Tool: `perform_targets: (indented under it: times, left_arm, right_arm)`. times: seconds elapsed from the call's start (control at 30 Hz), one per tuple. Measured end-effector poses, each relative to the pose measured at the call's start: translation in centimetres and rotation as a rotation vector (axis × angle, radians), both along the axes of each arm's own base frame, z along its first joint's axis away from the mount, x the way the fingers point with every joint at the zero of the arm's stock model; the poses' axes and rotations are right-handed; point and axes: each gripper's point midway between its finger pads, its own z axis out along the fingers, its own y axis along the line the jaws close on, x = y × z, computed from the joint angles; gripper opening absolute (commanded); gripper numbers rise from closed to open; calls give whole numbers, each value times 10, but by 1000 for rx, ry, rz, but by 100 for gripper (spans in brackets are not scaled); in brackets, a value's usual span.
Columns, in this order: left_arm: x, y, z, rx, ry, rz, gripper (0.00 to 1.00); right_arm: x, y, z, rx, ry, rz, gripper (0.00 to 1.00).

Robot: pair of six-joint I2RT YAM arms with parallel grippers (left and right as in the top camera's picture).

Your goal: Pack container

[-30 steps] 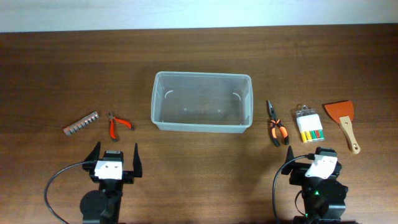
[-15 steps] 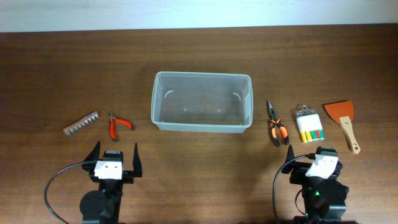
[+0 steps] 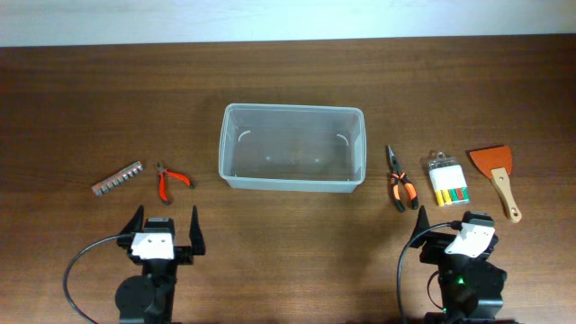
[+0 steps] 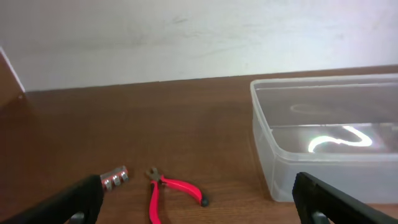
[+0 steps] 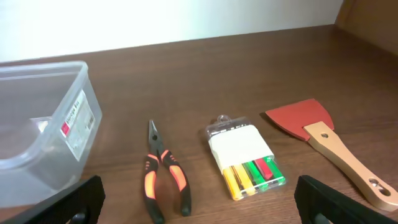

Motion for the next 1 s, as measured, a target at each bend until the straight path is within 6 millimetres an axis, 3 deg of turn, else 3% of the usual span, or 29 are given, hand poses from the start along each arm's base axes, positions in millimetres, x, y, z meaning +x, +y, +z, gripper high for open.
perform_targets:
  times: [0.13,0.27,0.37,0.5,0.6,0.8,0.9,1.0]
  left_arm:
    - [0,8,16,-29,-6,51,99]
    - [4,22,45,-30,-1,134,99]
    - [14,28,65,-27,37,171,99]
    - [37,31,73,3,159,190,99]
    - [58,32,70,48,290,188,99]
    - [100,31,43,105,543,166,99]
    - [117,30,31,114,604,161,99]
    - [124,30,12,120,663,158,99]
  right_arm:
    - [0,0,20,18,24,-5,98]
    - [7,0,38,34,151,-9,98]
    - [22,-1,47,45,296,-8,99]
    - [55,-3,63,56,484,-10,98]
    - [83,-5,76,63,599,-10,98]
    - [133,-8,95,66,709,-11,98]
    - [142,-17,93,11,752,-25,98]
    - [144,-38,88,-70,784,-97,98]
